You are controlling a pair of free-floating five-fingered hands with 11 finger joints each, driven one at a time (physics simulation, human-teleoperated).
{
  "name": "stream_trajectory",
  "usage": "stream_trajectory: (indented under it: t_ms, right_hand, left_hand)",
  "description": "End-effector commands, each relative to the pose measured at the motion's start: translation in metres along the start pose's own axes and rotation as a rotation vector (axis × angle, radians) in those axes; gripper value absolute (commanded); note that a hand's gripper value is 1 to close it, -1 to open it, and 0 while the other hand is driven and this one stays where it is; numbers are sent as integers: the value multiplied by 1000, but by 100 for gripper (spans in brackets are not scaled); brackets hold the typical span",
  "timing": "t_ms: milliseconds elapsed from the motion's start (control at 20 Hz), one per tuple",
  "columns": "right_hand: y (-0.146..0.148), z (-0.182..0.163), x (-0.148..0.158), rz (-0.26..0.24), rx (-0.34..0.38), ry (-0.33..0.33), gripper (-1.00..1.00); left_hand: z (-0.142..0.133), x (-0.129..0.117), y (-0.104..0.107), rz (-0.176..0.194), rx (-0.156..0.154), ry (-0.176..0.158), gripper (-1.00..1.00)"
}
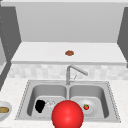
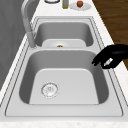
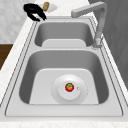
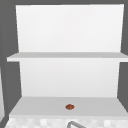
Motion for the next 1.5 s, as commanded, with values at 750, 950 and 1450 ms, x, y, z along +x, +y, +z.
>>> stream_trajectory:
  t_ms: [750,950,1450]
  right_hand:
    - [8,-15,2,42,-88,-71,-100]
    - [0,-16,4,111,-157,-121,-100]
    - [0,-38,-2,145,-311,-233,-100]
  left_hand:
    - [0,0,0,0,0,0,0]
    - [0,0,0,0,0,0,0]
    - [0,0,0,0,0,0,0]
